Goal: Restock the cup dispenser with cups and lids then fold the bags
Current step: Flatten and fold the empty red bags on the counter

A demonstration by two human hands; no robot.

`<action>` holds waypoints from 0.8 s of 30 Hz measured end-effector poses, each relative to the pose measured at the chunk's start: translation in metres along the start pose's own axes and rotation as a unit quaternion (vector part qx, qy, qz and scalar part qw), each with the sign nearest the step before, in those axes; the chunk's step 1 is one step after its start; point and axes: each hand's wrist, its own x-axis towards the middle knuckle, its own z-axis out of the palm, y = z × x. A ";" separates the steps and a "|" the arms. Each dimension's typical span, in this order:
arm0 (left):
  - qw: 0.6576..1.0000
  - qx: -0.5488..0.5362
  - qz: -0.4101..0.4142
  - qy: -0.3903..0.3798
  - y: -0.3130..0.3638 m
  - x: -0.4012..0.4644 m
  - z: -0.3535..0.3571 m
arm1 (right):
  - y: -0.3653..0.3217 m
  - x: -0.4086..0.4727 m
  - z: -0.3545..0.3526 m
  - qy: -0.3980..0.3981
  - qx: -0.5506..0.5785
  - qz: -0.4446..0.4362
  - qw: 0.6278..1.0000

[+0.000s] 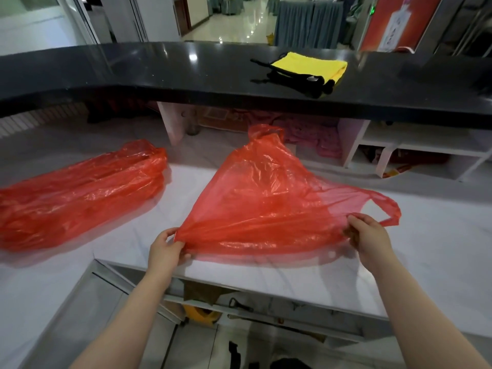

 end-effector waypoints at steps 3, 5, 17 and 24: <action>0.999 -0.032 -0.025 0.024 0.005 0.006 -0.005 | -0.003 0.002 -0.007 -0.059 0.073 0.033 0.995; 0.998 -0.042 -0.014 0.046 0.008 0.009 -0.006 | -0.003 0.003 -0.013 -0.066 0.070 0.026 0.995; 0.993 0.024 0.108 0.040 0.011 0.008 -0.020 | 0.017 -0.003 -0.032 0.121 -0.220 -0.123 0.960; 0.990 0.067 0.125 -0.011 0.010 0.007 -0.010 | 0.009 0.021 -0.008 0.091 -0.303 -0.120 0.941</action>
